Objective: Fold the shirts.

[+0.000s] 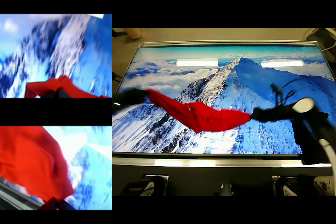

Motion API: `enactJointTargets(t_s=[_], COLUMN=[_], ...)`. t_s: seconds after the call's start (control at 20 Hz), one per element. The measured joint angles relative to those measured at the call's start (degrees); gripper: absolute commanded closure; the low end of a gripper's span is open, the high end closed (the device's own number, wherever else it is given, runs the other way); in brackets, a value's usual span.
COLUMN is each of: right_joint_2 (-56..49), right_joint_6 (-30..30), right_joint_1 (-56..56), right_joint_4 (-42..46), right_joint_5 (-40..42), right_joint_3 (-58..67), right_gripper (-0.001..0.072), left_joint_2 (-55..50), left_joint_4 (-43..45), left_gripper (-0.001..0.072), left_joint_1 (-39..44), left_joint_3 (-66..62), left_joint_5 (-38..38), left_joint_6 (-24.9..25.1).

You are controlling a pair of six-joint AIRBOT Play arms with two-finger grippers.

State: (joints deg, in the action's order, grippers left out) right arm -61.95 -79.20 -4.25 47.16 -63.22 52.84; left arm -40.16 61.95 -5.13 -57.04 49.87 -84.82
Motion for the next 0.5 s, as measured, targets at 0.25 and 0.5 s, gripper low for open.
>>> enactJointTargets(t_s=[0.25, 0.5], right_joint_2=[15.7, 23.6], right_joint_6=[-6.8, -14.4], right_joint_1=[8.2, 10.4], right_joint_4=[15.3, 24.7], right_joint_5=[1.5, -4.0], right_joint_3=[24.8, 32.5], right_gripper=[0.0694, 0.0692], left_joint_2=[8.9, 10.3], left_joint_4=[4.1, 6.7], left_gripper=[0.0688, 0.0688], left_joint_1=[-1.5, -2.8], left_joint_3=[-23.2, -29.9], left_joint_5=[-14.3, -12.9], left_joint_6=[-2.3, -4.6])
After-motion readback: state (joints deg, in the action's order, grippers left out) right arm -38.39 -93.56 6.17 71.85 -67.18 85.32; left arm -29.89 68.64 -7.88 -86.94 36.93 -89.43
